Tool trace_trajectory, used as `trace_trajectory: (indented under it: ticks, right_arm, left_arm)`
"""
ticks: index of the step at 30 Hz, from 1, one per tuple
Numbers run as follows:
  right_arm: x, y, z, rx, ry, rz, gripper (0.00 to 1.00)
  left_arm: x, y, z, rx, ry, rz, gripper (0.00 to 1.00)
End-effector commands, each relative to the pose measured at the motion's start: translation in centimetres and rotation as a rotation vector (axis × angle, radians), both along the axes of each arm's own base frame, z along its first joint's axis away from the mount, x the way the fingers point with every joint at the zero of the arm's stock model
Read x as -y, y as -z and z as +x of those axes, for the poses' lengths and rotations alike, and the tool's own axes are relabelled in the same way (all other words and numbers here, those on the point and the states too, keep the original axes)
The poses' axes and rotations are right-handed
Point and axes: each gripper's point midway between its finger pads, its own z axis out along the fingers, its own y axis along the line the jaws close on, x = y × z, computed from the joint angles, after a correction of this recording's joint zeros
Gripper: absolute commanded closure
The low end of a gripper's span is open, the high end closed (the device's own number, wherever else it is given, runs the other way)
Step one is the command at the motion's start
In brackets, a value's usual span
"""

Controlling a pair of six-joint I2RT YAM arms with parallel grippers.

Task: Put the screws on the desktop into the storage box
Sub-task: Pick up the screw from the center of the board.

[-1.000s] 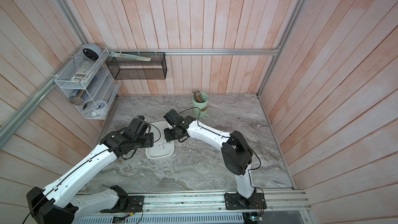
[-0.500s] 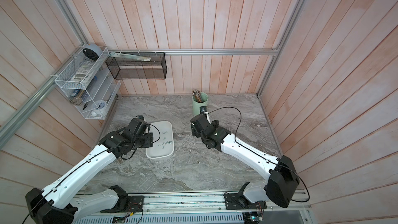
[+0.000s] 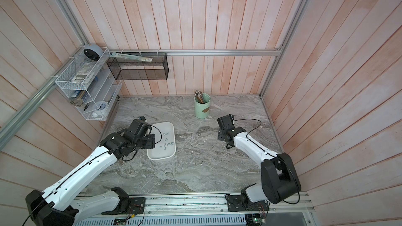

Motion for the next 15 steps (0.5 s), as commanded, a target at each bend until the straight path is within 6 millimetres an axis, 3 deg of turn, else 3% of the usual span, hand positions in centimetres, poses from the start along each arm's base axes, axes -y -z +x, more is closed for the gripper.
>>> trace_trajectory:
  ticks: [1,6,10,15]
  right_arm:
    - [-0.6,1.6,-0.3,-0.096,-0.009,0.030,0.37]
    - [-1.3,4.4,-0.3,-0.226,-0.033,0.066,0.59]
    - [-1.6,6.0,-0.1,-0.273,-0.030,0.089,0.66]
    - [-1.8,6.5,0.2,-0.276,-0.028,0.099,0.67]
  left_arm:
    - [-0.4,0.3,-0.2,-0.002,-0.006,0.012,0.28]
    - [-0.4,0.3,-0.2,0.000,-0.004,0.012,0.28]
    - [-0.4,0.3,-0.2,-0.003,-0.005,0.013,0.28]
    - [-0.4,0.3,-0.2,0.000,-0.006,0.015,0.28]
